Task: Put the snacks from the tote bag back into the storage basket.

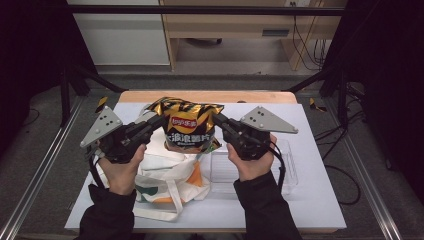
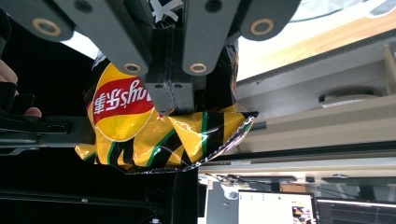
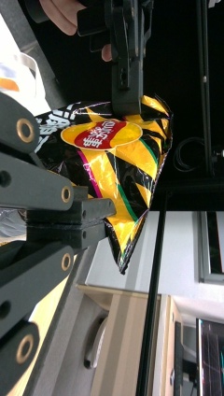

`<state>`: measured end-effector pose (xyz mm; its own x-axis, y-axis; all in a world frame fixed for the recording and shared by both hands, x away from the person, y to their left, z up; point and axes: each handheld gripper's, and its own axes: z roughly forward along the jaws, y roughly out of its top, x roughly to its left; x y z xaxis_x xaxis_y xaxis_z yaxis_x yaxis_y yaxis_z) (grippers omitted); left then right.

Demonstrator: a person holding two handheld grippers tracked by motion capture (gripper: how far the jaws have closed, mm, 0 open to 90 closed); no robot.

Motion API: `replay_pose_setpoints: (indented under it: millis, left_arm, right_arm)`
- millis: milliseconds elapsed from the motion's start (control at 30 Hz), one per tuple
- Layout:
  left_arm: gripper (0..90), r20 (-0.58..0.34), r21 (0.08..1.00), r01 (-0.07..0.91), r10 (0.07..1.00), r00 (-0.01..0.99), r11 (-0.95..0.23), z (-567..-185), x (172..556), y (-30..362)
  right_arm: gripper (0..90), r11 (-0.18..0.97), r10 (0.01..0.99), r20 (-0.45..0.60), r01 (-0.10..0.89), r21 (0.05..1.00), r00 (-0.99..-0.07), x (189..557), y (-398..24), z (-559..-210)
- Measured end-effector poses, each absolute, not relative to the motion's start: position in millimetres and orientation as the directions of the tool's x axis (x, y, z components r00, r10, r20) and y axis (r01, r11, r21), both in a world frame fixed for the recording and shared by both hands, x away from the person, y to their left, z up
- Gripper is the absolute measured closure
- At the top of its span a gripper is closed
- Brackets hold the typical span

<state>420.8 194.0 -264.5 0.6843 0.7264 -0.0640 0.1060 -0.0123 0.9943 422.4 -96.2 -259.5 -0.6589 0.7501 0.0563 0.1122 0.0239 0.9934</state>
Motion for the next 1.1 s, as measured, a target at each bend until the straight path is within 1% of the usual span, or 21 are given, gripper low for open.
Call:
replay_pose_setpoints:
  millis: [200, 400, 900, 1100]
  left_arm:
    - [90.0, -0.058, 0.994, 0.106, 0.709, 0.702, -0.023, -263, 426, 174]
    - [90.0, -0.055, 0.993, 0.112, 0.692, 0.720, -0.038, -266, 430, 153]
    - [90.0, -0.062, 0.990, 0.131, 0.651, 0.757, -0.058, -284, 437, 109]
    - [90.0, -0.065, 0.985, 0.153, 0.643, 0.763, -0.083, -294, 443, 94]
  right_arm:
    - [90.0, 0.023, 0.771, 0.050, 0.107, 0.994, -0.635, 419, -116, -256]
    - [90.0, 0.024, 0.790, 0.054, 0.119, 0.993, -0.611, 417, -135, -260]
    - [90.0, 0.005, 0.823, 0.074, 0.137, 0.991, -0.563, 408, -179, -279]
    - [90.0, -0.018, 0.828, 0.100, 0.153, 0.988, -0.551, 409, -194, -294]
